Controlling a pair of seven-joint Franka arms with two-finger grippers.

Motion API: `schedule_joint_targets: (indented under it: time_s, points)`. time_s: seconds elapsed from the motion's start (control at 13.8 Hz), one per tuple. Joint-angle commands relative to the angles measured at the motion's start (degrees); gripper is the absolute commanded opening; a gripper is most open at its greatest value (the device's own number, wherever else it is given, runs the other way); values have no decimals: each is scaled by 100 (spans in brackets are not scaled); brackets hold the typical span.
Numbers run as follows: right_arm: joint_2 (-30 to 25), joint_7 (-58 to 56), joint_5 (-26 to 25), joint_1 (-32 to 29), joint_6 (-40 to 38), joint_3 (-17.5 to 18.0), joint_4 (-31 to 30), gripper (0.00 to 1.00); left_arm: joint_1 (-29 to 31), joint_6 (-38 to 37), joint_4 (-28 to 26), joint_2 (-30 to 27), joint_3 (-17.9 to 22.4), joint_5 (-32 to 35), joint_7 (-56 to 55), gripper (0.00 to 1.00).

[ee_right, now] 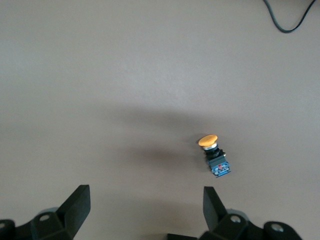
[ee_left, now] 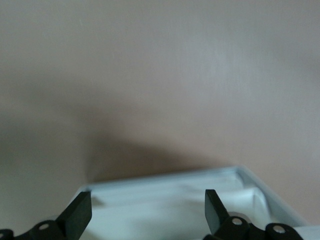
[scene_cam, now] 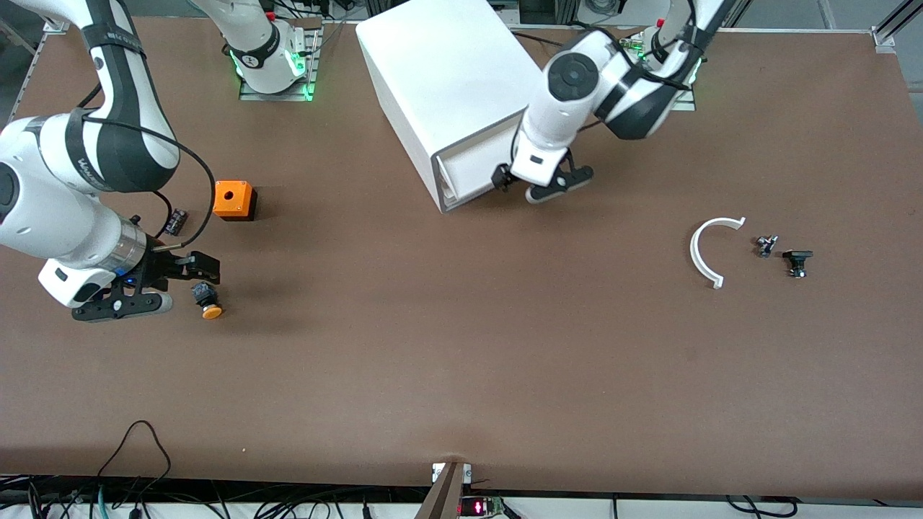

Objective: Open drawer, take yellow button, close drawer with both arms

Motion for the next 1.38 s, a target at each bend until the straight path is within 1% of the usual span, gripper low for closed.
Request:
schedule_joint_targets:
  time_s: [0.0,0.14,0.29,0.36,0.43,0.51,0.65,0.72,0.8,0.94,1.01,1.16,1.3]
  points:
    - [-414,579,79,77,-396,3,80,100,67,-95,-322,-320,-473,-171,-24,100]
    - [-705,634,0,42,-712,-32,97,100,76,-103,-322,-338,-500,-249,-42,100]
    - [-872,555,-36,-159,-801,-286,89,100,111,-104,-314,-347,-483,-320,-25,100]
    - [-960,572,-1,-221,-958,-348,89,100,198,-95,-244,-347,-387,-311,71,100]
    - [-1004,624,17,-239,-1107,-357,123,100,478,-86,-139,-364,-203,-250,159,100]
    - [-1101,634,17,-248,-1179,-375,185,100,655,-95,-16,-391,77,-250,560,100]
    - [-1163,625,26,-248,-1407,-471,325,100,718,-156,160,-548,849,-241,2068,100]
    - [-1180,642,17,-239,-1564,-515,404,100,744,-374,257,-680,1236,-250,2763,100]
    - [-1181,634,17,-222,-1705,-637,448,100,788,-715,484,-759,1544,-241,3223,100]
    - [-1233,581,0,-108,-1829,-1023,423,100,902,-1619,1002,-970,2072,-241,3962,100]
    - [-1242,555,-1,-64,-1917,-1156,379,100,911,-2085,1257,-1101,2414,-241,4357,100]
    - [-1303,484,-9,-63,-2014,-1166,309,100,911,-2790,1610,-1356,2855,-180,4956,100]
    - [-1426,476,-9,-72,-1979,-1166,133,100,911,-3309,1909,-1463,2997,153,4994,100]
